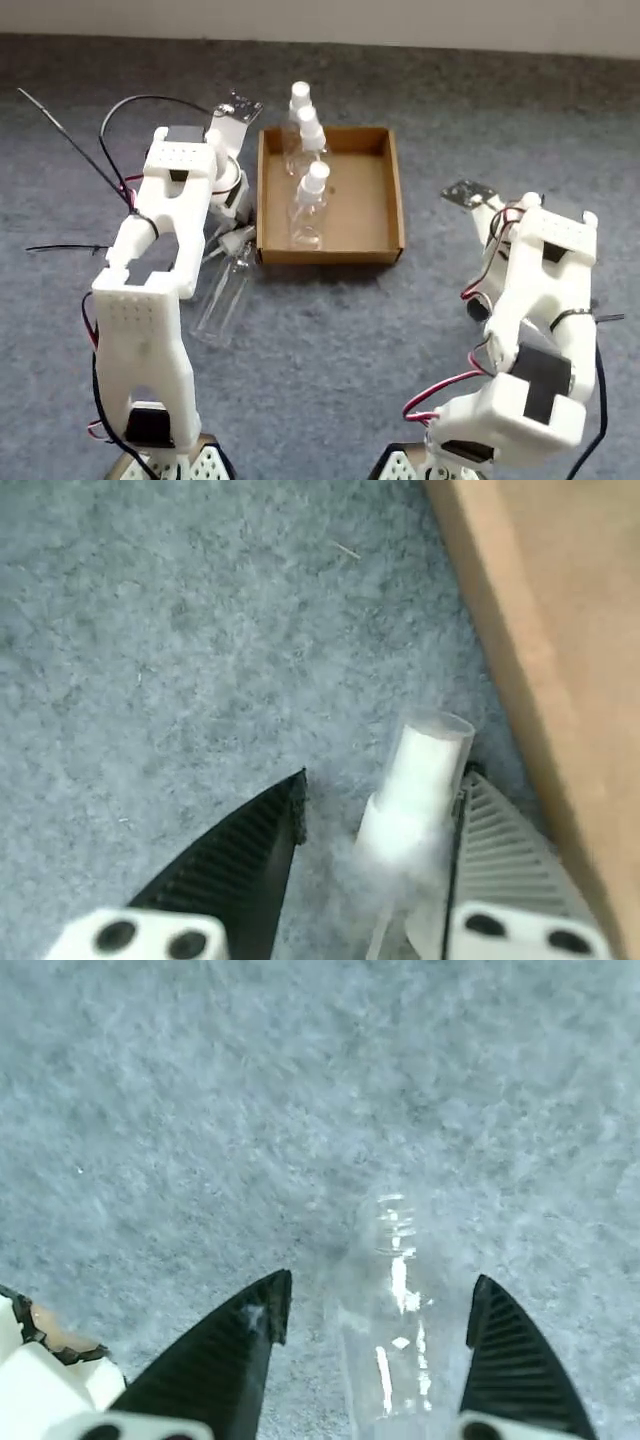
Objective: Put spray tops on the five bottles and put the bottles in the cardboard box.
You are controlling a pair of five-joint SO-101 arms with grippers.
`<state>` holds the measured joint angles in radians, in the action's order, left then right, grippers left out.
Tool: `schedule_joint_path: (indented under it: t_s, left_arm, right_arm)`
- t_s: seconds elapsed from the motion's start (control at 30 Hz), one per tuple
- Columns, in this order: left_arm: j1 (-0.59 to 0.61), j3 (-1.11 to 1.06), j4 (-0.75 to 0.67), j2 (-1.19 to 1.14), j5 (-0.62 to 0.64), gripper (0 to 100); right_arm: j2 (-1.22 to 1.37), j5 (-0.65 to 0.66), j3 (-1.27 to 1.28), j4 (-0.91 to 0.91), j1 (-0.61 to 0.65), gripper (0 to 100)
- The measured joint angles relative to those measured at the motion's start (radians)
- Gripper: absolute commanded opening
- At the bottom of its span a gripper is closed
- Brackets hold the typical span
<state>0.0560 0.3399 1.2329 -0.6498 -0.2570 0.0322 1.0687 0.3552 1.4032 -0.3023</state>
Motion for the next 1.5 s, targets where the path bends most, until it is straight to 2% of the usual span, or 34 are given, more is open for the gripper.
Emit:
schedule_joint_path:
  t_s: [0.23,0.5,0.57,0.7,1.0,1.2,1.3,1.5]
  left_arm:
    - [-0.008,0.094,0.003,-0.078,-0.002,12]
    - [-0.008,0.189,0.002,-0.098,-0.002,11]
    - [0.006,0.226,0.009,-0.097,0.000,11]
    - [0.026,0.316,0.080,-0.097,-0.002,10]
    - [0.132,0.608,0.278,-0.097,-0.002,10]
    - [0.210,0.850,0.437,-0.097,-0.002,10]
    - [0.244,0.965,0.500,-0.097,-0.002,10]
    - [0.319,1.073,0.516,-0.097,-0.002,10]
  right_arm:
    - [0.132,0.008,0.000,-0.137,-0.063,24.1]
    - [0.158,0.008,0.000,-0.183,-0.071,23.9]
    - [0.160,0.009,-0.002,-0.184,-0.071,19.8]
    - [0.160,0.005,-0.011,-0.196,-0.078,4.7]
    - [0.167,-0.232,-0.068,-0.236,-0.077,1.9]
    - [0.169,-0.416,-0.267,-0.239,-0.077,1.9]
    - [0.169,-0.453,-0.390,-0.239,-0.072,2.9]
    - [0.169,-0.466,-0.508,-0.183,-0.002,20.6]
